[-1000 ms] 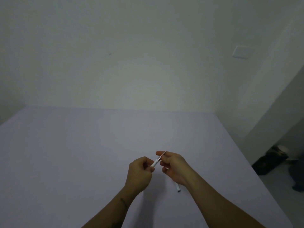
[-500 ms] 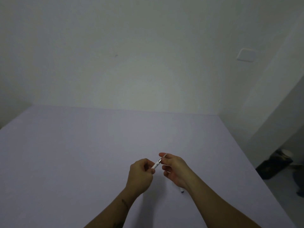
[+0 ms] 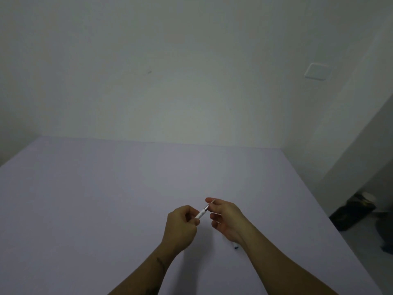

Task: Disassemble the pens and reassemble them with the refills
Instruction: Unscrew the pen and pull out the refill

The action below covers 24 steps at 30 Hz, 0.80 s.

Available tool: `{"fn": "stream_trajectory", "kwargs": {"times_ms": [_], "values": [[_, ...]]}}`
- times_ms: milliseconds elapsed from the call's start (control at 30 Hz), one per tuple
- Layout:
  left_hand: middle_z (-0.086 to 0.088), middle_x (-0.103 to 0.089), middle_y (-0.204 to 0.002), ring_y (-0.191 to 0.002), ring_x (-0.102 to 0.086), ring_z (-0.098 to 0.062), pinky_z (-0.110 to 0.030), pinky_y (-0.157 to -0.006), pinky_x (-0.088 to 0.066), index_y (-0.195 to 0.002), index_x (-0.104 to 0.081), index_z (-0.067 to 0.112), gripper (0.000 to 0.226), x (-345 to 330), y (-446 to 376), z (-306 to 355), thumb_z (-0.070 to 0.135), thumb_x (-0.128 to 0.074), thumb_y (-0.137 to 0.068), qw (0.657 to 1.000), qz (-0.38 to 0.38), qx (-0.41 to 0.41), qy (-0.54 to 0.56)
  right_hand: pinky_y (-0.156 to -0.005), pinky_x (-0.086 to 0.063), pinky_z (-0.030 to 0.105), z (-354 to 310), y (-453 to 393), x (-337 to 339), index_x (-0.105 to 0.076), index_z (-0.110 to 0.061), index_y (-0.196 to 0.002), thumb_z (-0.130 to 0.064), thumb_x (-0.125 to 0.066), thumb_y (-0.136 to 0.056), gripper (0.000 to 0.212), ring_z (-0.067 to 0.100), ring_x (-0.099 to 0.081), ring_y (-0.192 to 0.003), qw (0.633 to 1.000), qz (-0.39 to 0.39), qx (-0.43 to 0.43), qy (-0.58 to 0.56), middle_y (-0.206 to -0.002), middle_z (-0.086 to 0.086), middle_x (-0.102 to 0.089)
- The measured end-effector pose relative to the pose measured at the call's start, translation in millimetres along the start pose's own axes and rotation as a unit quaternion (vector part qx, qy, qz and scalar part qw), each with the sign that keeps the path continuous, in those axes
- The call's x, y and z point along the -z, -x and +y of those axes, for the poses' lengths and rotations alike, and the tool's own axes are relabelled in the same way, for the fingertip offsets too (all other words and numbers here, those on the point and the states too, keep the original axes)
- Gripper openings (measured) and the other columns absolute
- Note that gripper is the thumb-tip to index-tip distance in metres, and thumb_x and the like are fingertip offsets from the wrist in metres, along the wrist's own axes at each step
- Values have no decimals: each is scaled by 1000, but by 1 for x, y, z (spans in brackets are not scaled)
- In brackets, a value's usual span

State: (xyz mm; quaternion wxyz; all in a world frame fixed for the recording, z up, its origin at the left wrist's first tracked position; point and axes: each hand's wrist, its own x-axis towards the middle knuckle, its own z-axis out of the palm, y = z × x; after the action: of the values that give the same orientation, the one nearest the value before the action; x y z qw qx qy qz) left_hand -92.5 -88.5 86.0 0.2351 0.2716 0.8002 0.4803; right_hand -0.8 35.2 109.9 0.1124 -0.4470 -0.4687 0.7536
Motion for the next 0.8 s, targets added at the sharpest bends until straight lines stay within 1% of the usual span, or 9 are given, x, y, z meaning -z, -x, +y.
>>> {"fn": "stream_trajectory", "kwargs": {"times_ms": [100, 233, 300, 367, 467, 533, 633, 733, 800], "values": [[3, -66, -71, -65, -62, -11, -17, -57, -46, -72, -66, 28, 28, 0, -1, -1, 2, -67, -83, 1000, 2, 1, 2, -59, -49, 31, 1, 0, -3, -73, -10, -99, -16, -65, -91, 12, 22, -54, -75, 1000, 17, -8, -1, -91, 10, -62], [3, -67, -71, -67, -63, -12, -17, -57, -46, -71, -65, 29, 29, 1, -2, -1, 2, -67, -82, 1000, 4, -4, -2, -57, -47, 31, 3, -2, -10, -69, -8, -88, -23, -66, -91, 16, 20, -52, -69, 998, 47, 11, 41, -81, 9, -59], [4, -66, -70, -67, -63, -11, -17, -58, -46, -71, -65, 29, 30, 1, -3, -2, 2, -68, -82, 1000, 3, -3, -5, -57, -47, 30, 2, -4, -11, -70, -6, -90, -18, -64, -91, 13, 19, -52, -68, 996, 59, 35, 62, -80, 8, -59], [4, -66, -70, -66, -62, -11, -17, -57, -46, -71, -65, 29, 30, 2, -2, -3, 2, -68, -82, 1000, 6, 1, -5, -61, -49, 30, 1, -3, -12, -73, -8, -93, -10, -59, -93, 14, 19, -54, -72, 994, 55, 48, 79, -82, 9, -60], [4, -65, -70, -66, -62, -11, -16, -57, -45, -70, -64, 29, 30, 2, -1, -5, 2, -68, -82, 1000, 10, 4, -6, -66, -50, 31, -2, 0, -11, -76, -11, -94, -3, -51, -95, 27, 20, -54, -77, 996, 31, 34, 73, -87, 9, -61], [4, -65, -70, -67, -62, -11, -17, -57, -45, -71, -64, 29, 30, 3, 0, -6, 1, -67, -83, 1000, 10, 5, -6, -66, -50, 31, -1, 1, -9, -75, -12, -100, -3, -51, -95, 27, 21, -53, -77, 998, 23, 25, 58, -89, 10, -61], [3, -66, -71, -67, -62, -12, -17, -57, -46, -72, -65, 27, 29, 3, -1, -5, 0, -66, -83, 1000, 11, 4, -8, -61, -48, 31, 2, 2, -10, -71, -11, -106, -14, -60, -93, 17, 22, -54, -77, 998, 37, 12, 58, -91, 10, -62], [3, -66, -72, -68, -62, -12, -19, -58, -46, -73, -65, 27, 28, 2, -2, -3, 1, -67, -83, 1000, 12, 3, -13, -57, -47, 30, 4, 1, -12, -68, -10, -93, -29, -65, -91, 19, 22, -54, -74, 994, 62, 3, 93, -86, 9, -61], [3, -66, -72, -68, -62, -13, -20, -59, -47, -74, -65, 28, 28, 1, -2, -2, 2, -67, -83, 1000, 9, 2, -15, -55, -46, 28, 5, 0, -14, -68, -11, -87, -29, -65, -90, 19, 20, -53, -69, 992, 68, 20, 106, -80, 8, -60]]}}
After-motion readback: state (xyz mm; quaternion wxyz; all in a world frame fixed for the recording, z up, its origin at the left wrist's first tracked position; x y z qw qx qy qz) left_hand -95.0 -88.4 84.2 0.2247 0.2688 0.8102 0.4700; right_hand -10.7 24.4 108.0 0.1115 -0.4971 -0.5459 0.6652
